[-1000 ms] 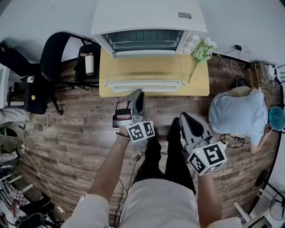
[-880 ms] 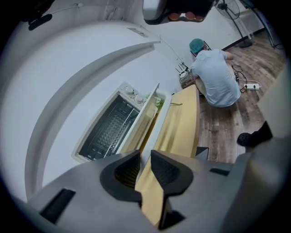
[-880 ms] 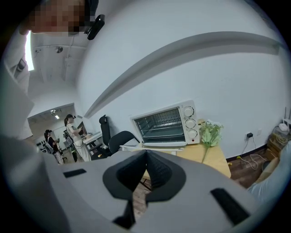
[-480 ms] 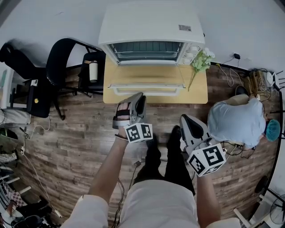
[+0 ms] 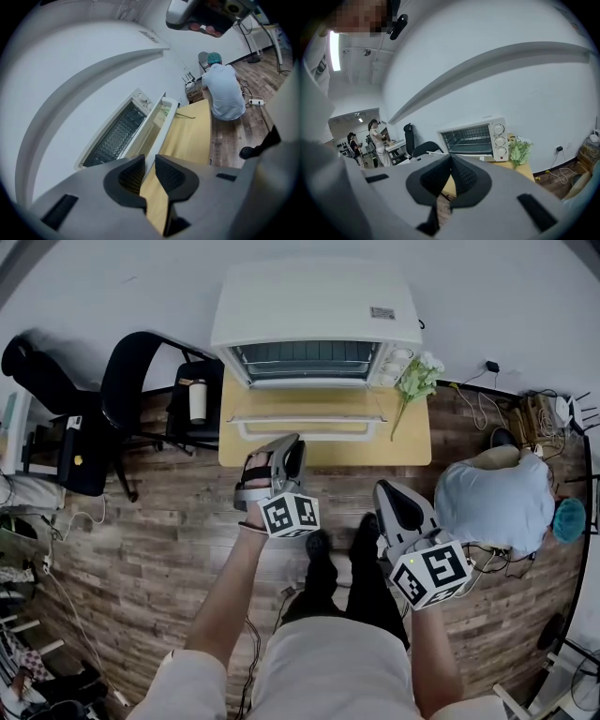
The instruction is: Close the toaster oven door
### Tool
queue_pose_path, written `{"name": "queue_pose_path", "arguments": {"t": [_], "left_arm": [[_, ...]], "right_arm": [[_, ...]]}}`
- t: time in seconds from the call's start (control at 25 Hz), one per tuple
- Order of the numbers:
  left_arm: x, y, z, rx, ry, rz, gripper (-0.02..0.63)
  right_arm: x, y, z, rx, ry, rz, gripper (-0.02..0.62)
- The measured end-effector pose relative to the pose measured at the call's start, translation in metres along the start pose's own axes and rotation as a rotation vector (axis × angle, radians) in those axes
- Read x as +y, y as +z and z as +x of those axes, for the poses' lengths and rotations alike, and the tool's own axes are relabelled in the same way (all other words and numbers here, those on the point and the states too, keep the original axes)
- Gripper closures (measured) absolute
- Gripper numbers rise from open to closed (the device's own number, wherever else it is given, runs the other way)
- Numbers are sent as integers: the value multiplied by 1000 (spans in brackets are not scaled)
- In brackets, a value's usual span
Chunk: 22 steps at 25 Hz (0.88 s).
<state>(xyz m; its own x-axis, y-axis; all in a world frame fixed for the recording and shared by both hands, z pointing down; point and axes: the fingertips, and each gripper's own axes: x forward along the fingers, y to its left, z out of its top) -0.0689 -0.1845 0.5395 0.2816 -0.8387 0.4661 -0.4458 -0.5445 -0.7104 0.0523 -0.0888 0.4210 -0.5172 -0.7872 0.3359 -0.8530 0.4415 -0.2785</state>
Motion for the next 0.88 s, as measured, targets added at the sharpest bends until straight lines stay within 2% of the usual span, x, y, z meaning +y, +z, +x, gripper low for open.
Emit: {"name": "queue_pose_path", "arguments": {"t": [0.36,0.88], "left_arm": [[21,11,4,-2,-20,-15,535],[57,27,17,-13,-7,-28,538]], "right_arm": [[3,12,-1,-7,-5,-5,597],[8,35,4,-43,7,-29,597]]}}
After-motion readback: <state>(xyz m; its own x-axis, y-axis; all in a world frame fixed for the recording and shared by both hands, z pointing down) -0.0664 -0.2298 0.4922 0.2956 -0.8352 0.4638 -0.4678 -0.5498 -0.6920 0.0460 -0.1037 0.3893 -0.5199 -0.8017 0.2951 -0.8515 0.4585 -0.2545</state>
